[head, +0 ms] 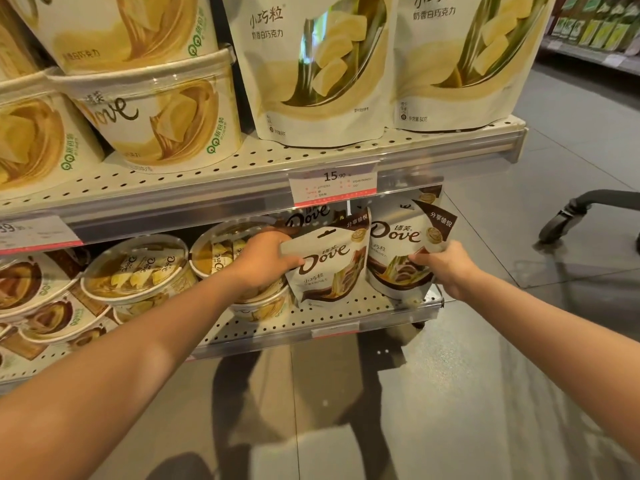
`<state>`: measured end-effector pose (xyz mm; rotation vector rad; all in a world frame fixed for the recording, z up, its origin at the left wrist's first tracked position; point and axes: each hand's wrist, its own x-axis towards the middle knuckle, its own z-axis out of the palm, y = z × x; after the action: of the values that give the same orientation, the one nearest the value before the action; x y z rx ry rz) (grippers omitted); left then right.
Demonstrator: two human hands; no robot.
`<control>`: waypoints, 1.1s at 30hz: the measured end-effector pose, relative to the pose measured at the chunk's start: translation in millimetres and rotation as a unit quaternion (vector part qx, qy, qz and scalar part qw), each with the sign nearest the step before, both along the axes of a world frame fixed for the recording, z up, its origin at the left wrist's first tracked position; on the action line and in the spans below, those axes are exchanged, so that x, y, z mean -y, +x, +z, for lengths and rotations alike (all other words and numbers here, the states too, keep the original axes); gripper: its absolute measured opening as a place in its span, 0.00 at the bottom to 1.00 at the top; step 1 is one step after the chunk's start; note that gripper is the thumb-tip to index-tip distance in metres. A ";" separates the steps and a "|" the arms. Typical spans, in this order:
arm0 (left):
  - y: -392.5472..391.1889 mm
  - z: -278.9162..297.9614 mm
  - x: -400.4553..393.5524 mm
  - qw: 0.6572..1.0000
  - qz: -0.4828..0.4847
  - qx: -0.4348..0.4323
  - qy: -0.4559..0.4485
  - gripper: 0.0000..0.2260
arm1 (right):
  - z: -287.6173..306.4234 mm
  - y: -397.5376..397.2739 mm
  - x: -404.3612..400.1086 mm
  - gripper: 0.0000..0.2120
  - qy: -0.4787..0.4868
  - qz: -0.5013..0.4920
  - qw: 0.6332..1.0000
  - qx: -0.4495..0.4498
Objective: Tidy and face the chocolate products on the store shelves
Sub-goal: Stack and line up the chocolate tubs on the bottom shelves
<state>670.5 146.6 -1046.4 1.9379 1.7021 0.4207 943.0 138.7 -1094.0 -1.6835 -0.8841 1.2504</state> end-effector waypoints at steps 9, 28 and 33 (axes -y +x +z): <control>-3.6 -1.6 -0.3 0.998 0.006 0.060 -0.001 0.12 | 2.9 12.4 -13.4 0.12 0.000 -0.009 1.000 -0.013; -53.7 10.6 14.3 0.996 -0.042 0.031 0.078 0.28 | -20.3 -3.5 21.9 0.34 0.077 -0.146 0.982 0.089; -126.5 14.2 41.6 0.975 -0.025 -0.177 0.129 0.39 | -12.5 -54.9 84.8 0.14 0.152 -0.089 0.955 0.241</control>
<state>544.0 104.9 -1032.2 2.3540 1.8877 0.3019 888.2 53.9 -1106.5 -1.7929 -1.1163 0.5501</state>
